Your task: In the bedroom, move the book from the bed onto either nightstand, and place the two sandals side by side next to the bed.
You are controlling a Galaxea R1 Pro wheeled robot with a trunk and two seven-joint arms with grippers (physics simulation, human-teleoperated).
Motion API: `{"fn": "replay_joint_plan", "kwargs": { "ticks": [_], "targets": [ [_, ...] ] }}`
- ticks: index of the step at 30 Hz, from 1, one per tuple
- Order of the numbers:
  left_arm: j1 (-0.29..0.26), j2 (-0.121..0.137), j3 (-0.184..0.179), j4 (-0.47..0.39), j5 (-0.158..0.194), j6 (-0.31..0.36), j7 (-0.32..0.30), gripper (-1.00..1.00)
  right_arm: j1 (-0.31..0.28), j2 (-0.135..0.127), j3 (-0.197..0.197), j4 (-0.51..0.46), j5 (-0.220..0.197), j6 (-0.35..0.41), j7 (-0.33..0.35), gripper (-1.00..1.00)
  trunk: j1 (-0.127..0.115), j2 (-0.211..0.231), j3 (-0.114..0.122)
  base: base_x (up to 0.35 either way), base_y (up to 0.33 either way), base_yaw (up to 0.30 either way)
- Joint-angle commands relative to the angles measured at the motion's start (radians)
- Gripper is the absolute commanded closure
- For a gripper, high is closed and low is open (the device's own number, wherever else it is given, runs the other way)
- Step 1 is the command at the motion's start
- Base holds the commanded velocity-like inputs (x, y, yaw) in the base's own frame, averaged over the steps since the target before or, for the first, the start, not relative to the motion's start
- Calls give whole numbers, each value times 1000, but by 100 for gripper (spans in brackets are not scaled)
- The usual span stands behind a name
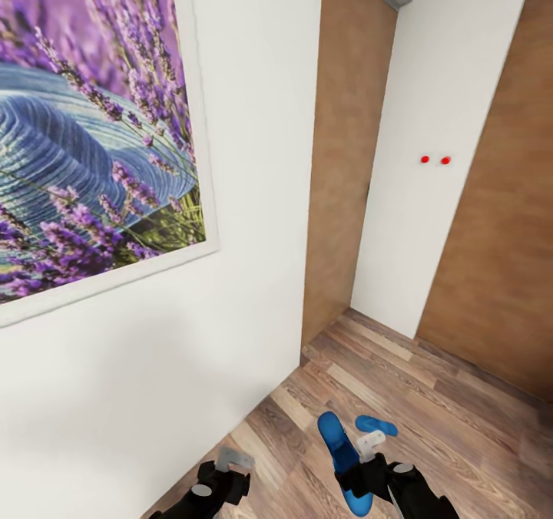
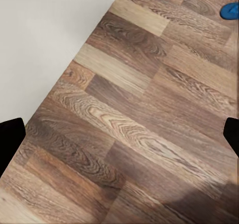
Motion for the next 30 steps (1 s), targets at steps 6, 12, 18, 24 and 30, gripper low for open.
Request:
{"fn": "replay_joint_plan", "kwargs": {
  "ticks": [6,12,18,24,30],
  "targets": [
    [-1,1,-9,-2,9,4,7,-100,-1,2,-8,-3,6,5,9,100,1,-2,0,0,18,-273],
    [-1,1,-9,-2,9,3,7,-100,-1,1,-8,-3,6,5,9,100,1,-2,3,0,6,-273],
    [-1,1,-9,-2,9,4,7,-100,-1,0,-8,-3,6,5,8,100,1,-2,6,0,1,-273],
    [-1,1,-9,-2,9,4,7,-100,-1,-2,-9,-3,6,5,8,100,1,-2,9,0,0,-273],
    [-1,1,-9,-2,9,4,7,-100,-1,-2,-10,-3,6,5,9,100,1,-2,12,0,0,-273]
  ]
}}
